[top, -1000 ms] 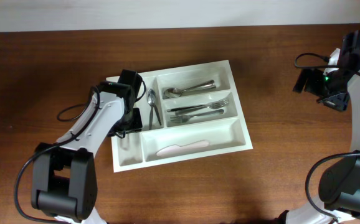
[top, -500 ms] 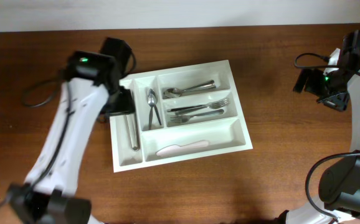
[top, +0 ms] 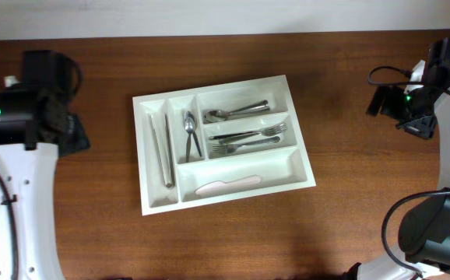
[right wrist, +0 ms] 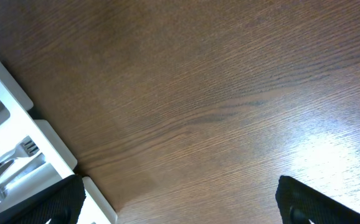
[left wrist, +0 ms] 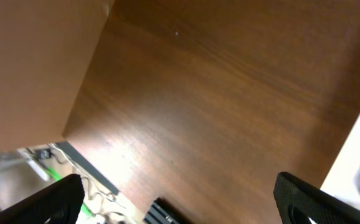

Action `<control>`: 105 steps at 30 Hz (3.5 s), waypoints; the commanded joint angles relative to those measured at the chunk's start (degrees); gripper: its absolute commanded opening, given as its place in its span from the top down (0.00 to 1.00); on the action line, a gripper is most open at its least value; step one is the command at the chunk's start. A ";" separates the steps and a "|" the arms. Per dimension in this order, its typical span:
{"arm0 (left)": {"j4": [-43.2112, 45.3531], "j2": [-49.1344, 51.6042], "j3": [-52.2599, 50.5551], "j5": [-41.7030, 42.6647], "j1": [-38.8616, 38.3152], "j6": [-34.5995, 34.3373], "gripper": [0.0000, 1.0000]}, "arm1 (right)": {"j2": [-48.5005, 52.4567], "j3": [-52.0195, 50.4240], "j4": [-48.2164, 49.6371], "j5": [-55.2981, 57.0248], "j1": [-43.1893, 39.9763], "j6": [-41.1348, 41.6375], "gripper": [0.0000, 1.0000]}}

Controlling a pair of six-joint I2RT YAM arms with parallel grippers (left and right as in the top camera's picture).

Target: Pack container

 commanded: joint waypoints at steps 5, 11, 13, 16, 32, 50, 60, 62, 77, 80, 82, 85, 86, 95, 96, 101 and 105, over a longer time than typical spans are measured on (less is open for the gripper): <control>4.61 -1.22 0.44 5.84 5.70 1.49 0.01 | -0.66 -0.28 0.04 0.13 -0.31 0.26 0.01; 6.19 -1.22 0.44 9.25 5.70 0.74 0.01 | -0.66 -0.28 0.04 0.13 -0.31 0.26 0.01; 9.22 -1.22 0.44 12.48 5.70 0.66 0.01 | -0.66 -0.28 0.04 0.13 -0.31 0.26 0.01; 10.54 -1.22 0.44 13.31 5.70 0.68 0.01 | -0.66 -0.28 0.04 0.13 -0.31 0.26 0.01; 10.45 -1.22 0.44 13.31 5.70 0.68 0.01 | -5.53 -0.28 0.04 0.33 5.25 0.26 0.01; 10.45 -1.22 0.44 13.31 5.70 0.68 0.01 | -38.51 -5.97 28.37 13.44 13.73 -1.49 0.01; 10.45 -1.22 0.44 13.31 5.70 0.66 0.01 | -67.65 -42.36 38.21 12.09 13.09 4.09 0.01; 10.45 -1.22 0.44 13.31 5.70 0.66 0.01 | -74.01 -49.68 38.25 12.07 13.09 6.05 0.01; 10.45 -1.22 0.44 13.31 5.70 0.68 0.01 | -103.21 -82.71 38.25 12.31 13.09 6.69 0.01; 10.45 -1.22 0.44 13.31 5.70 0.68 0.01 | -103.19 -84.13 38.25 12.37 13.07 6.67 0.01; 10.45 -1.22 0.44 13.31 5.70 0.68 0.01 | -103.19 -85.11 38.25 12.39 13.07 6.67 0.01; 10.45 -1.22 0.44 13.31 5.70 0.68 0.01 | -103.23 -86.75 38.23 12.35 13.07 6.69 0.01; 10.45 -1.22 0.44 13.31 5.70 0.68 0.01 | -103.23 -87.36 38.23 12.35 13.09 6.69 0.01; 10.45 -1.22 0.44 13.31 5.70 0.68 0.01 | -103.23 -88.78 38.88 12.33 13.18 6.69 0.01; 10.45 -1.22 0.44 13.31 5.70 0.68 0.01 | -103.21 -88.78 38.88 12.33 13.18 6.69 0.01; 10.45 -1.22 0.44 13.31 5.70 0.68 0.01 | -103.21 -88.78 38.88 12.33 13.18 6.69 0.01; 10.45 -1.22 0.44 13.31 5.70 0.68 0.01 | -103.21 -88.78 38.88 12.33 13.18 6.67 0.01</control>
